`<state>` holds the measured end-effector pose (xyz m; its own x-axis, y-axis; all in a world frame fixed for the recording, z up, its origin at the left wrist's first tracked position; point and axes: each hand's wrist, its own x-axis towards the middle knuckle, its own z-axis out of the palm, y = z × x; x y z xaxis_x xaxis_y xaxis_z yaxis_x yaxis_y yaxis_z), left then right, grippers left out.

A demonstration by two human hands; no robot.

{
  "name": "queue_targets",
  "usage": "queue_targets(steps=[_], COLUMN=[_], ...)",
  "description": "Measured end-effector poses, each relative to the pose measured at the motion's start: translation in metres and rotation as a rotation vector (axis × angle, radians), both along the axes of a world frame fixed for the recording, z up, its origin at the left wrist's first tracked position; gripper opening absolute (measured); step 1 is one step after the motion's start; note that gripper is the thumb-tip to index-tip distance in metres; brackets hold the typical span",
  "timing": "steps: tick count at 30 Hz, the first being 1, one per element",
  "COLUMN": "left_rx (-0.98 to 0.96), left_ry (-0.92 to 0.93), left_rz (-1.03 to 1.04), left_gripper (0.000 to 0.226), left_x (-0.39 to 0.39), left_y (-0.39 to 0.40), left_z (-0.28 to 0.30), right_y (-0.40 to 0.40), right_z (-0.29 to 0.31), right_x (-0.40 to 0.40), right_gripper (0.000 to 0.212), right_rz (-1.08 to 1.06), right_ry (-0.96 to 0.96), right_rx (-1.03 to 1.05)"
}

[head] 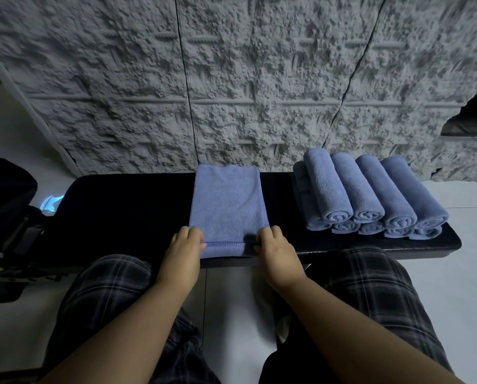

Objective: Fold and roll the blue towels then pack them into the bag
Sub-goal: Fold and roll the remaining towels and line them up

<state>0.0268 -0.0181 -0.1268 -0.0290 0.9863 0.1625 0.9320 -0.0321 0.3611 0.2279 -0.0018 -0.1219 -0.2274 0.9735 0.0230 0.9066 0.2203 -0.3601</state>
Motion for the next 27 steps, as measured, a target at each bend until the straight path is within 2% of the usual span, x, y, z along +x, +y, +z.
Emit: queue_targets(steps=[1, 3, 5, 8, 10, 13, 18, 23, 27], left_rx=[0.04, 0.053, 0.054, 0.053, 0.047, 0.015, -0.027, -0.05, -0.092], left_ry=[0.037, 0.131, 0.194, 0.264, 0.3, 0.286, 0.307, 0.218, 0.127], left_rz=[-0.012, -0.035, -0.065, -0.137, -0.149, -0.14, -0.129, -0.093, -0.008], left_gripper=[0.017, 0.033, 0.043, 0.042, 0.039, 0.038, 0.05, 0.044, 0.014], left_x=[-0.001, -0.002, -0.001, 0.006, 0.012, 0.015, 0.009, 0.003, -0.002], left_y=[0.0, 0.0, -0.001, -0.004, -0.007, -0.012, -0.01, -0.008, -0.004], left_z=[0.001, 0.007, 0.012, 0.011, 0.007, 0.001, 0.0, 0.0, 0.005], right_y=[-0.001, -0.001, -0.001, -0.001, -0.002, -0.004, -0.004, -0.003, -0.001], right_z=[-0.001, 0.0, 0.002, 0.001, -0.001, -0.003, -0.007, -0.006, -0.004], right_x=[-0.001, -0.006, -0.01, -0.011, -0.01, -0.013, -0.009, -0.008, -0.007], right_gripper=[0.012, 0.027, 0.029, 0.024, 0.012, 0.026, 0.012, 0.022, 0.025], right_rz=[-0.004, -0.004, 0.028, 0.114, 0.138, 0.131, 0.112, 0.08, 0.092], right_ry=[-0.042, -0.157, -0.253, -0.273, -0.265, -0.22, -0.278, -0.288, -0.296], right_rx=[0.045, 0.142, 0.229, 0.269, 0.264, 0.23, 0.301, 0.357, 0.309])
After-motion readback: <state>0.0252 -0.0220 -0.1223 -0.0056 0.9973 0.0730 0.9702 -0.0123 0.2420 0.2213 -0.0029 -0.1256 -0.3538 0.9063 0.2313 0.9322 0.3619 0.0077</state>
